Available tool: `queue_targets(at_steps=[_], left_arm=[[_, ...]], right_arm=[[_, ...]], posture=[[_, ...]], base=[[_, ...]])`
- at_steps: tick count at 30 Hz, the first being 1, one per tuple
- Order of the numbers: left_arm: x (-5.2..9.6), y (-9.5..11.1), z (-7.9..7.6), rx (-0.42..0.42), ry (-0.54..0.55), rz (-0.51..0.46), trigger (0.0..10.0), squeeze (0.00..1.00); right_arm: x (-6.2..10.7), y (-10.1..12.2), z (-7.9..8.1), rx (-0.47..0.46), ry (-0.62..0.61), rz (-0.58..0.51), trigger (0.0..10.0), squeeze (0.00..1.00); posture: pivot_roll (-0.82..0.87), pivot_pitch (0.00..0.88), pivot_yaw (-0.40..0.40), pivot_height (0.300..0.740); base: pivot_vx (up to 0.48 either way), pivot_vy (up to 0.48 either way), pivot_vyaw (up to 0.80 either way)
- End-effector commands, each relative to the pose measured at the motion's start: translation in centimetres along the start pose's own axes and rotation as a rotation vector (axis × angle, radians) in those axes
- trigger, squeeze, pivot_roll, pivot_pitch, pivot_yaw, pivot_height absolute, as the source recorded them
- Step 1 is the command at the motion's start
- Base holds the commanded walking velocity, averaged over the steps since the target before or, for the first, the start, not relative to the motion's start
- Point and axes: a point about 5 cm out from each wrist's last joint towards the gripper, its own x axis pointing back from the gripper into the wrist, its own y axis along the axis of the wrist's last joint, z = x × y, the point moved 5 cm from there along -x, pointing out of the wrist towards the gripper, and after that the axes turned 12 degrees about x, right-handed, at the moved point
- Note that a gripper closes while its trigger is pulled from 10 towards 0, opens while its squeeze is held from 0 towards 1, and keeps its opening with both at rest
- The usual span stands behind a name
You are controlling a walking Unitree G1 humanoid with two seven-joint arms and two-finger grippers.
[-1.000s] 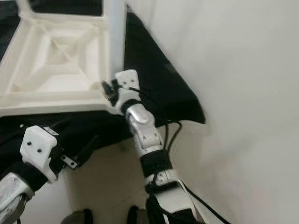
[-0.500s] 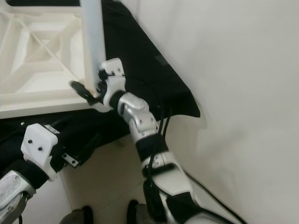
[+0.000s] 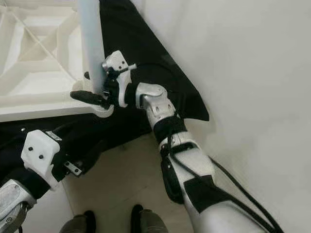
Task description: Building children table
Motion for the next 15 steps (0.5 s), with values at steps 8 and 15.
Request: queue_targets(at_steps=[8,15], left_arm=[[0.6,-0.3,-0.7,0.006,-0.019,0.029,10.0,0.0],[0.9,-0.5,-0.8,0.013,-0.016,0.041,10.0,0.0]], right_arm=[[1.3,-0.5,0.6,-0.017,0.105,-0.01,0.0,0.0],[2.8,-1.5,-1.2,0.013,-0.049,0.047,0.0,0.0]], posture=[[0.25,0.362,-0.17,0.74],[0.23,0.374,-0.186,0.74]], base=[[0.0,0.0,0.0],[0.0,0.0,0.0]])
